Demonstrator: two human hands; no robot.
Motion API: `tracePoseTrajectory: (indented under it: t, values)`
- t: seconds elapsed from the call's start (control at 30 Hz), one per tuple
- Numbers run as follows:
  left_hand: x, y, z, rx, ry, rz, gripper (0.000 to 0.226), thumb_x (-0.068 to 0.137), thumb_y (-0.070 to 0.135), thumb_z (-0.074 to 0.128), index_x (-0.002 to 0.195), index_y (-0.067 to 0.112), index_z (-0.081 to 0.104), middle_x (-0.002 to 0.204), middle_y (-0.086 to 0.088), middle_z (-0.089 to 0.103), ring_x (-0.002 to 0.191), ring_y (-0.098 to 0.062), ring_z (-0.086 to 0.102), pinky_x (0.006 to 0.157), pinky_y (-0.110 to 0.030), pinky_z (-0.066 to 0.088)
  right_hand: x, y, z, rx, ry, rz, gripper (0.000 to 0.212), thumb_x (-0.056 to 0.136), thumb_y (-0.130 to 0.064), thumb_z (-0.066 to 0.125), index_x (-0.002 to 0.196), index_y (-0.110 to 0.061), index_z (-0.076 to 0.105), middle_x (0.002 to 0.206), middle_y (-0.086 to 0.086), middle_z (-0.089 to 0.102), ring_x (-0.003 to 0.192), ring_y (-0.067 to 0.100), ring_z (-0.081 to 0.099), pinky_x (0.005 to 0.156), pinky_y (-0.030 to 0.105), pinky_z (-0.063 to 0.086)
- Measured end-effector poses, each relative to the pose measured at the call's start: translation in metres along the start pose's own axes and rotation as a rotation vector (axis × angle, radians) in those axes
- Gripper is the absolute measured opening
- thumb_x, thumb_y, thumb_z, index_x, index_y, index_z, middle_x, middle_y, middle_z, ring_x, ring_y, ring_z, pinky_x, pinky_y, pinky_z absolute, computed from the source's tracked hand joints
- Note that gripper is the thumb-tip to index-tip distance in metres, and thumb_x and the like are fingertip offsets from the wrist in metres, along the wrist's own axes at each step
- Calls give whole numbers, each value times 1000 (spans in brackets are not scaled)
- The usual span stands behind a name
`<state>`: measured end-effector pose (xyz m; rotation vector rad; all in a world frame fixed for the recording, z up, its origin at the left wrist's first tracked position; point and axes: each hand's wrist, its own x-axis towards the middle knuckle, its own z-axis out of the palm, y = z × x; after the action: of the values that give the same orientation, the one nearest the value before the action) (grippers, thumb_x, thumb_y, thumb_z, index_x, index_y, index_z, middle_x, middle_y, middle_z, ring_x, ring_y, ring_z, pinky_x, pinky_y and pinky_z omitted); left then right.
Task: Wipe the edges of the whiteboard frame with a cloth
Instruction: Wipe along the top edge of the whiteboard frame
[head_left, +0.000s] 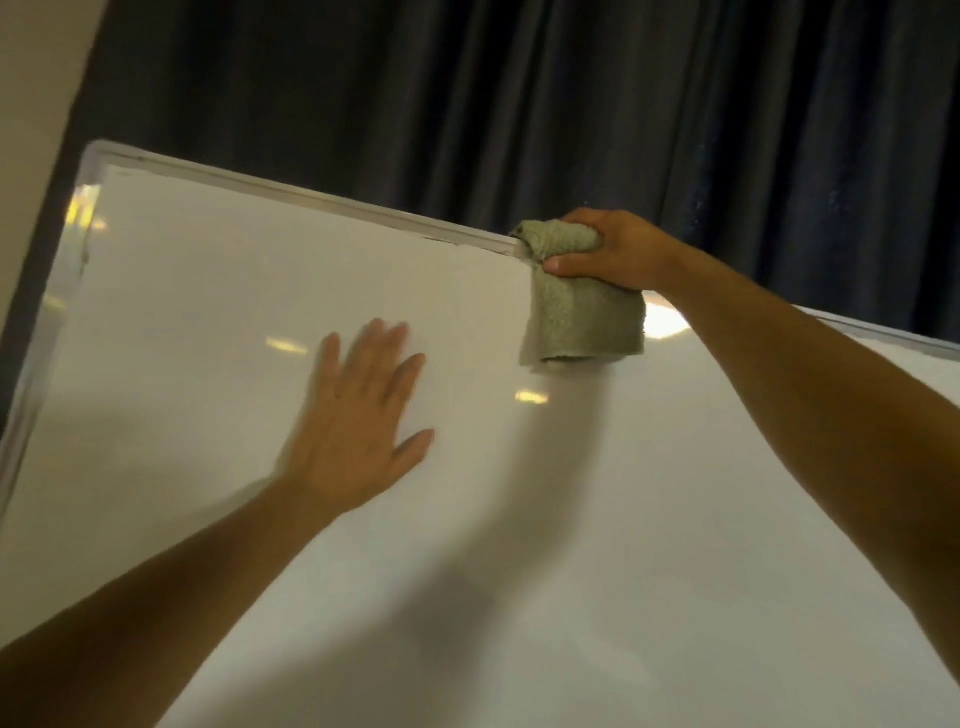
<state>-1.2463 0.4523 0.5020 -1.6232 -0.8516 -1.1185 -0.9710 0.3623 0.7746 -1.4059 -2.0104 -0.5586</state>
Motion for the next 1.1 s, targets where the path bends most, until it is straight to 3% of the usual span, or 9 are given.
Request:
tracePoseTrajectory:
  t: [0.1,0.2,0.33,0.4,0.57,0.73,0.93,1.0,1.1]
  values:
    - [36,123,-15,-200,93,131,69,105,57,36,164,21,32,176,-16,15,163,-39,12,129,-65,11,-3,2,1,-7,18,-85,63,73,-64,76,128,-40,57,114,-11,60,104,12,56,82,26,42]
    - [78,242,-20,-413,88,176,63,107,54,42,164,28,32,177,-8,14,164,-35,9,132,-60,10,-2,-1,-1,-44,9,-176,68,76,-64,74,135,-35,55,118,-11,57,107,11,53,84,23,38]
    - [120,324,-10,-393,49,179,61,107,59,44,157,24,48,168,-6,41,159,-35,30,132,-59,10,0,-1,-8,-55,0,-269,67,78,-60,75,135,-29,57,130,-3,62,119,18,56,97,27,43]
    - [121,332,1,-312,18,154,62,106,59,45,157,23,46,168,-8,41,159,-37,31,132,-58,11,-7,5,-16,-80,-11,-290,63,78,-59,75,132,-29,59,127,-2,64,118,19,58,100,32,45]
    - [116,323,15,-172,6,179,66,109,58,33,168,28,25,178,-9,12,165,-37,4,132,-58,-1,-51,76,-55,-52,9,-269,63,81,-53,77,135,-27,58,127,-4,64,116,15,58,100,30,44]
    - [111,311,15,-131,34,167,68,109,61,33,168,30,23,178,-10,12,165,-37,8,131,-61,10,-101,163,-100,0,24,-178,58,79,-47,81,131,-32,60,114,-13,64,105,5,56,85,14,39]
    - [105,305,4,-81,56,174,69,109,58,35,169,29,20,178,-11,11,164,-39,9,132,-60,11,-144,201,-145,44,-18,-119,56,77,-47,82,128,-41,58,104,-25,60,96,-1,57,76,12,40]
    - [103,299,-1,-64,41,158,67,109,57,31,169,30,18,178,-10,9,165,-37,8,133,-57,7,-164,224,-164,35,-14,-69,57,77,-49,81,127,-45,56,103,-26,58,93,-3,55,74,15,40]
    - [99,292,-9,-37,-5,157,63,110,53,26,169,32,18,179,-7,9,165,-35,8,134,-53,5,-197,269,-192,18,-9,26,60,76,-50,82,129,-47,54,108,-15,61,99,10,58,77,23,43]
